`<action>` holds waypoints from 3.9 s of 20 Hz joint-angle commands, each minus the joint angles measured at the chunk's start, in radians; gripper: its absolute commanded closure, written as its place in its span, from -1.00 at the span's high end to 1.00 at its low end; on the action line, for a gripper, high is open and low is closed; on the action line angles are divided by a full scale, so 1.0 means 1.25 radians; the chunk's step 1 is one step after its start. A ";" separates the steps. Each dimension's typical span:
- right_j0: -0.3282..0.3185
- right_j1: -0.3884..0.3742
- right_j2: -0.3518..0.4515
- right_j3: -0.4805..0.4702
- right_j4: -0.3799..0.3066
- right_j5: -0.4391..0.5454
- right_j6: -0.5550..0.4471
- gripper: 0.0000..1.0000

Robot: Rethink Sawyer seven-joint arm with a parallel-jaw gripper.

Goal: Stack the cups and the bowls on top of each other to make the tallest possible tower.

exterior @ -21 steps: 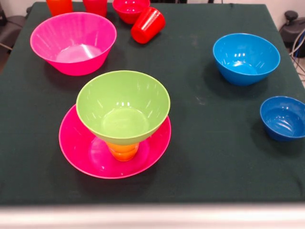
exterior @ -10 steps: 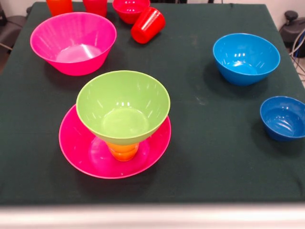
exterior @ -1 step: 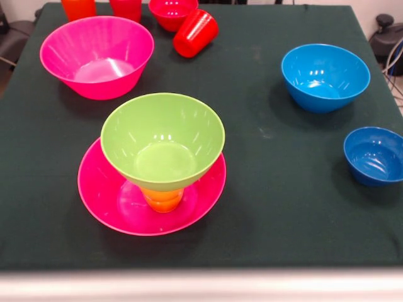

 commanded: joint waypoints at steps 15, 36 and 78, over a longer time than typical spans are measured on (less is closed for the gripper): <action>-0.042 0.128 -0.079 0.064 -0.115 -0.172 0.059 1.00; -0.066 0.186 -0.143 0.039 -0.202 -0.176 0.054 1.00; -0.138 0.163 -0.098 0.011 -0.267 -0.126 -0.003 1.00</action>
